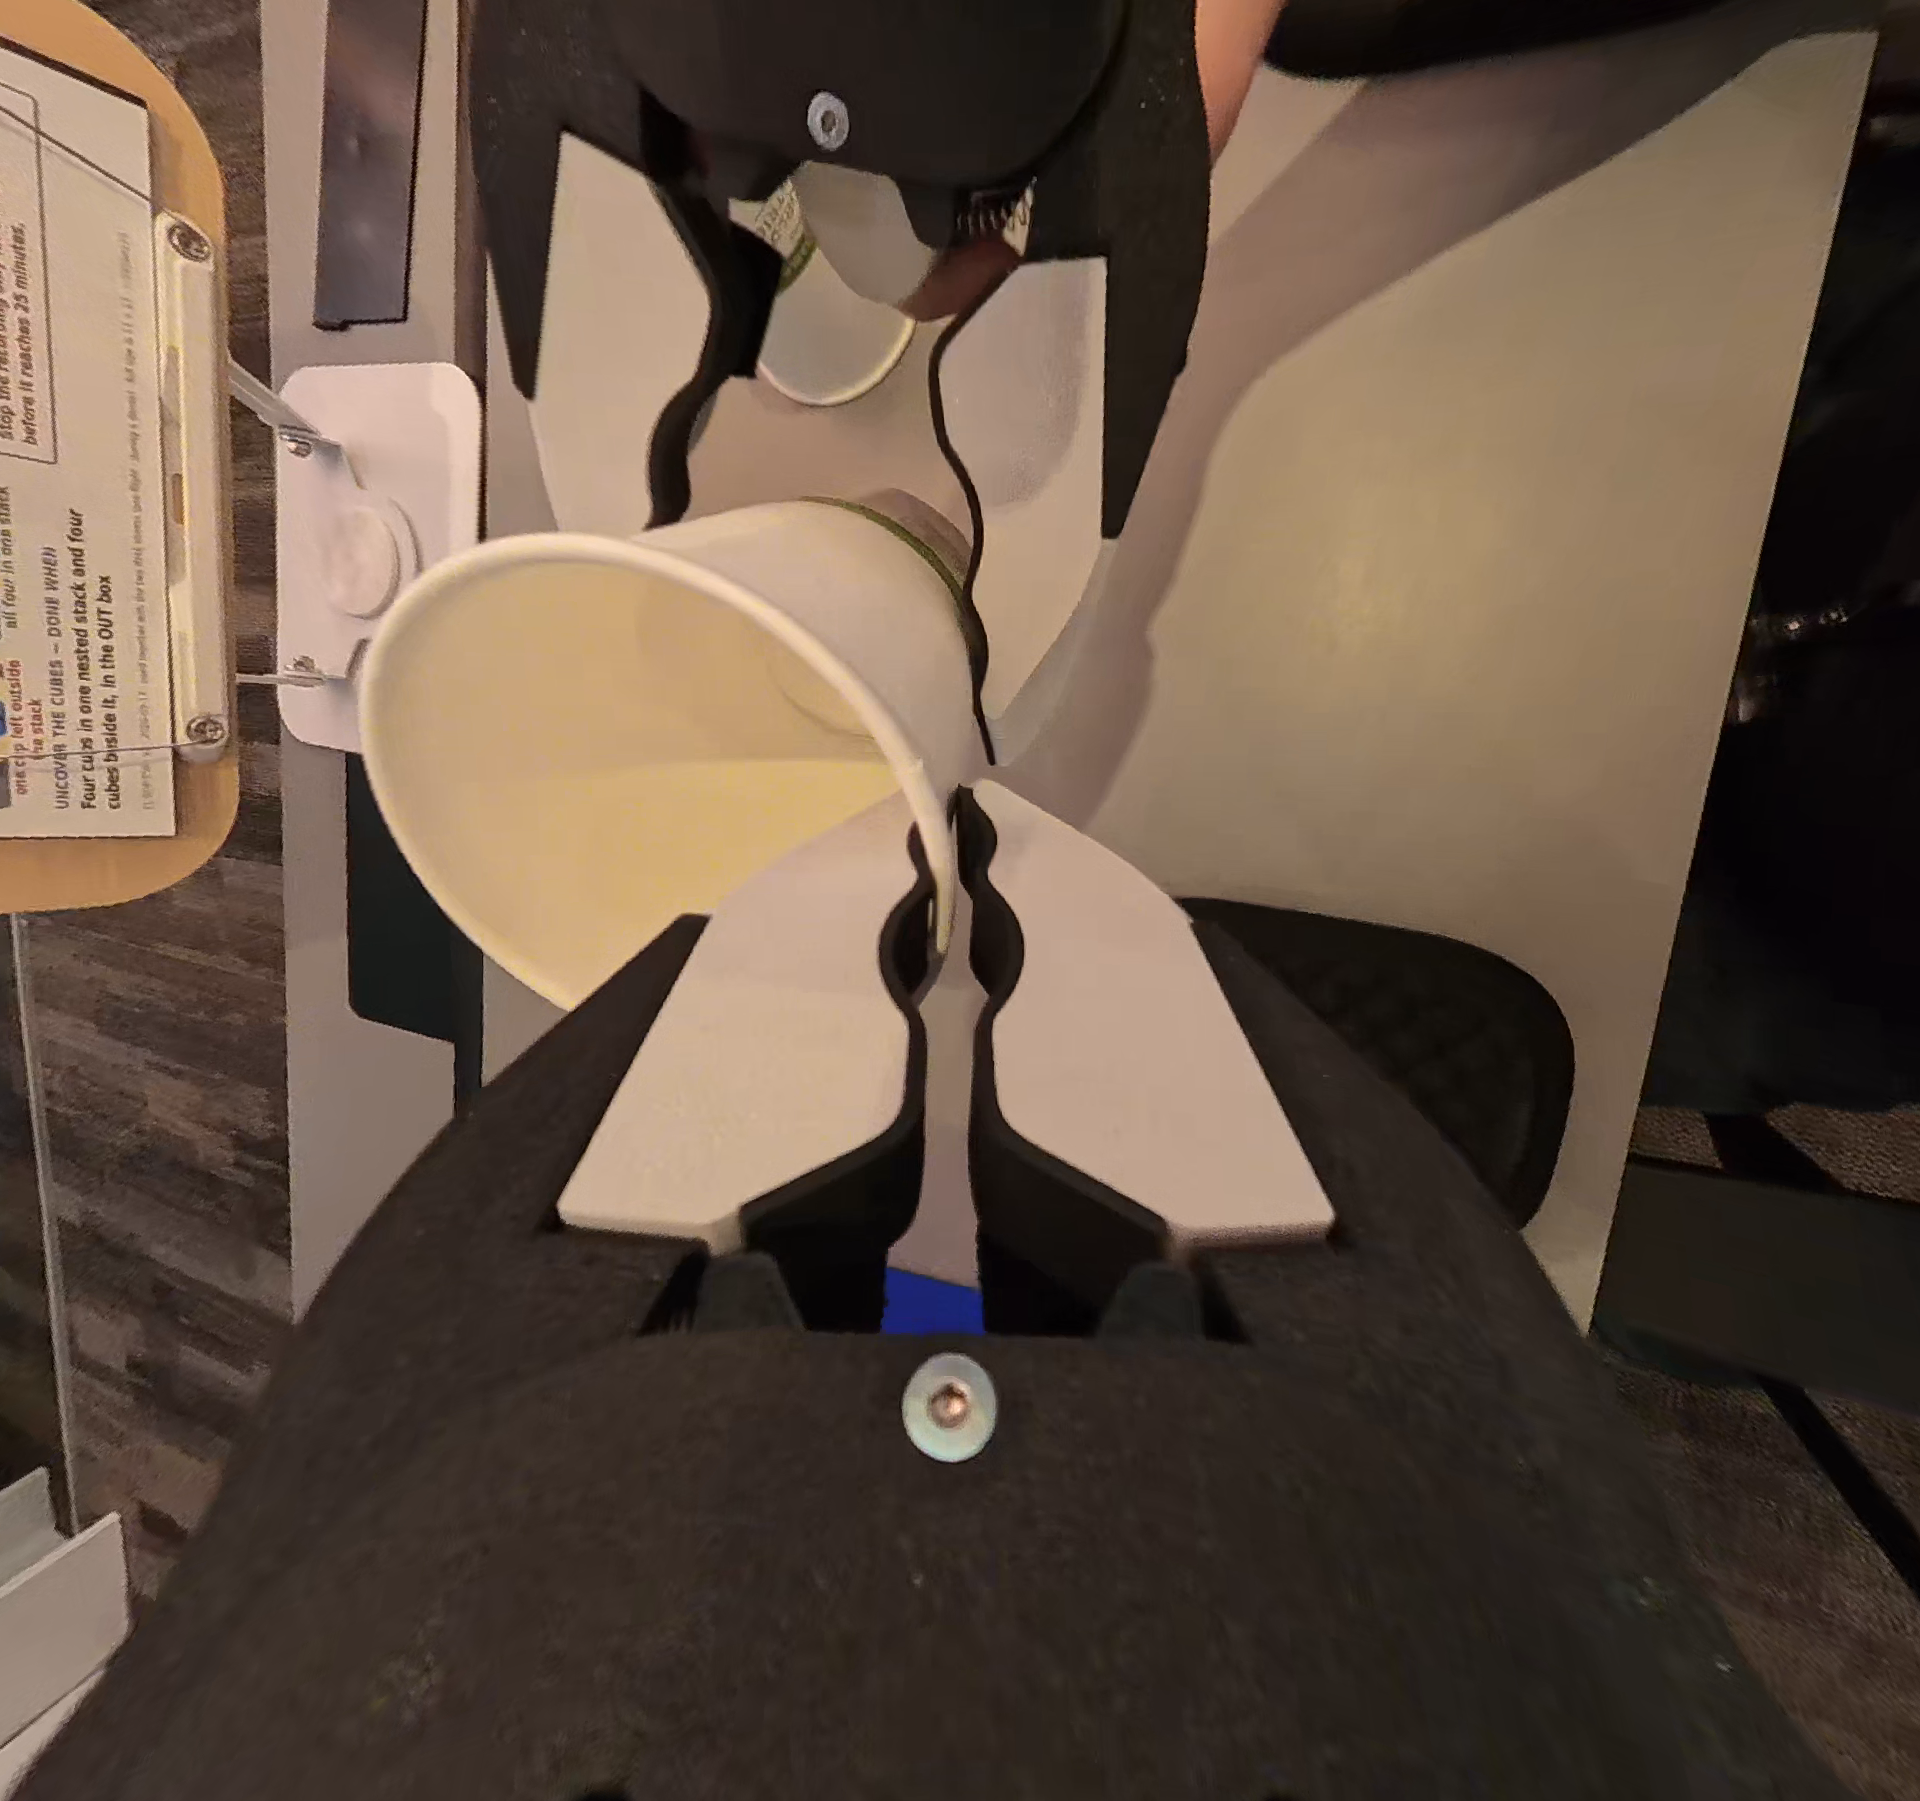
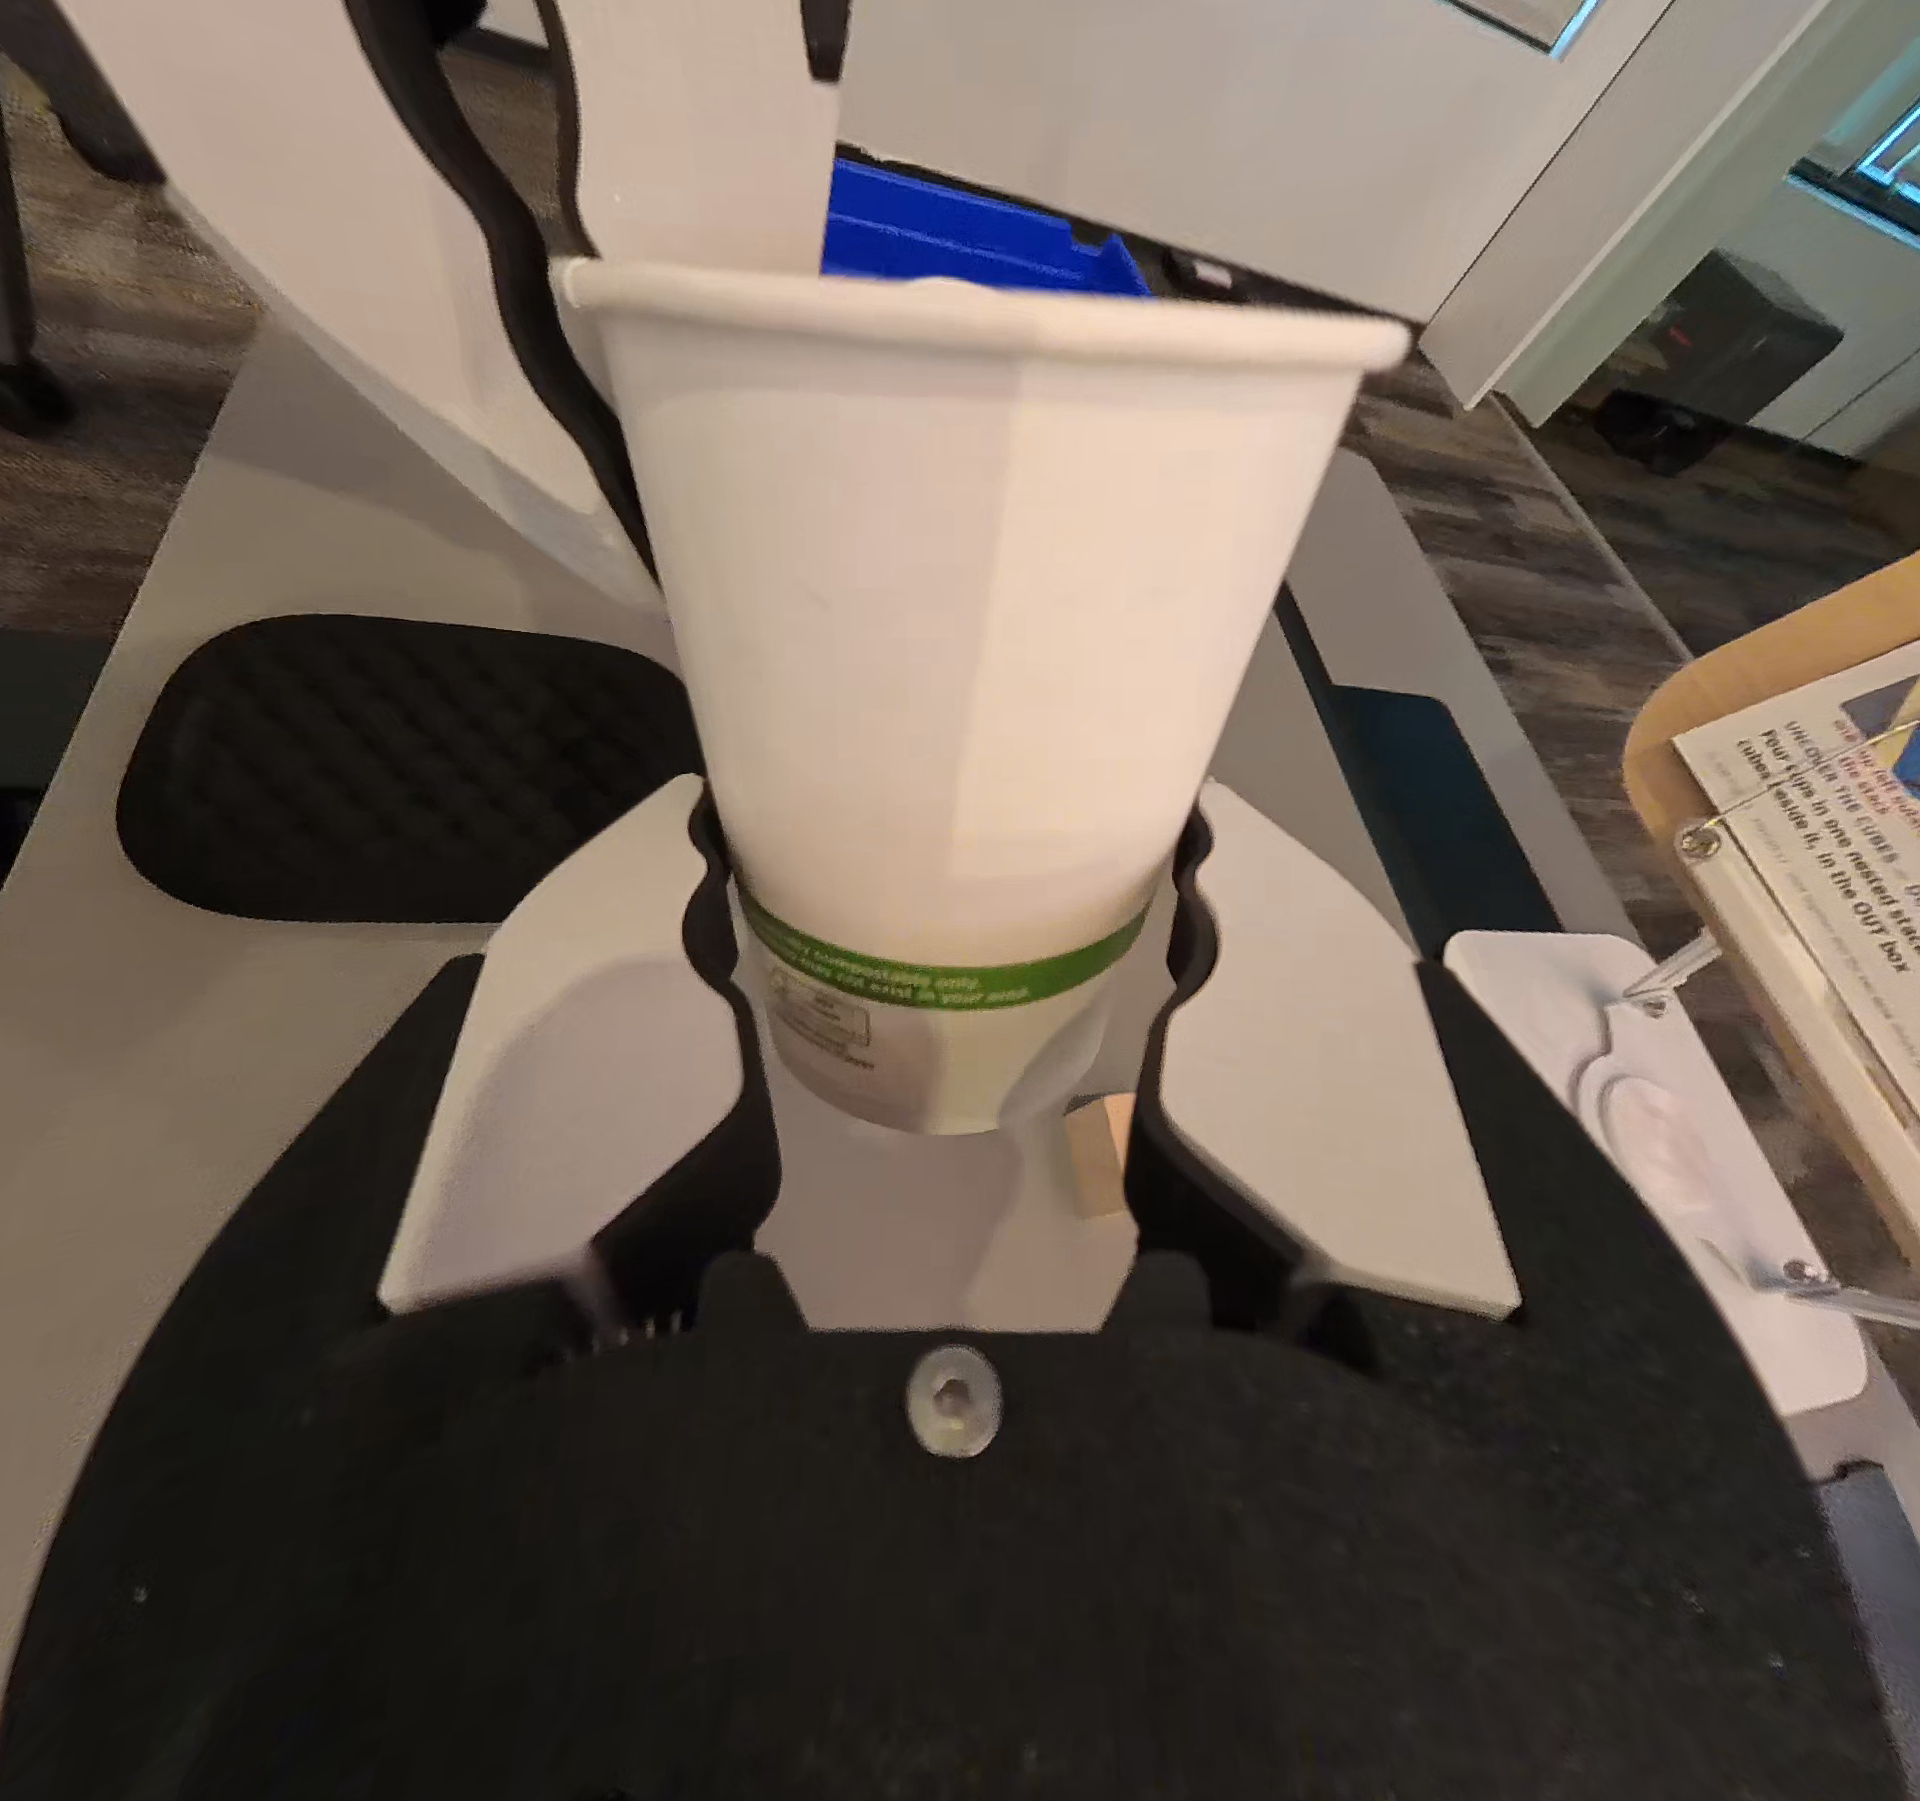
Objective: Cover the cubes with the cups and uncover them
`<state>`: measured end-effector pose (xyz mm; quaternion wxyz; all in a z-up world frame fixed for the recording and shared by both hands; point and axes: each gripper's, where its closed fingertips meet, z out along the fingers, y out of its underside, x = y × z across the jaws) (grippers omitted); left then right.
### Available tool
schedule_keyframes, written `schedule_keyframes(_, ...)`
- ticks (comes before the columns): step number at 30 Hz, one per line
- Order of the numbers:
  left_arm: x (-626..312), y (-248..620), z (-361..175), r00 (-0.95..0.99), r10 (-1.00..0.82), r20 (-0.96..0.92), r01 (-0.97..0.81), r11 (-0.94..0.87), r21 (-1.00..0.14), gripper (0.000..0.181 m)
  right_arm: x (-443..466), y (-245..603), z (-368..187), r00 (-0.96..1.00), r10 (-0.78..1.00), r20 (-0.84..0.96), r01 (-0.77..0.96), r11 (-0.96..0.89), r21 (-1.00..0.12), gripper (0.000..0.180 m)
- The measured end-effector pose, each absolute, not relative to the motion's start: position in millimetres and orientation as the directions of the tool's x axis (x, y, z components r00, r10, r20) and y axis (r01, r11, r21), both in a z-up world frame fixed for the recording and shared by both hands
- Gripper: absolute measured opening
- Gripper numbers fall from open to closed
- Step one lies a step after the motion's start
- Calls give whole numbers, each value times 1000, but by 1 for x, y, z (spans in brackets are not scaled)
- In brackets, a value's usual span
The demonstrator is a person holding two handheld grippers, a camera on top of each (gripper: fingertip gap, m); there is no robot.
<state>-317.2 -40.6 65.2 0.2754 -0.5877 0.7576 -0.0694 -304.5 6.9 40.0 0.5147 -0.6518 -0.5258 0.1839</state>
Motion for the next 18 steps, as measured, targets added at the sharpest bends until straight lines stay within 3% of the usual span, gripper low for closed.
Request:
schedule_keyframes(6, -313, -51, 96, -52, -955, -294, -668, 252, -701, 0, -292, 2, 61, 343, 880, 327, 383, 187, -905, 96)
schedule_keyframes(9, -313, -66, 112, -39, -975, -220, -511, 209, -834, 0, -287, -8, 82, 311, 903, 295, 232, 229, -945, 98)
schedule_keyframes(13, -312, -79, 124, -47, -982, -181, -332, 187, -925, 0, -285, -32, 113, 237, 931, 277, 4, 284, -959, 91)
schedule_keyframes(18, -310, -85, 129, -63, -988, -140, -211, 151, -966, 0, -282, -43, 123, 232, 914, 332, -31, 348, -937, 80)
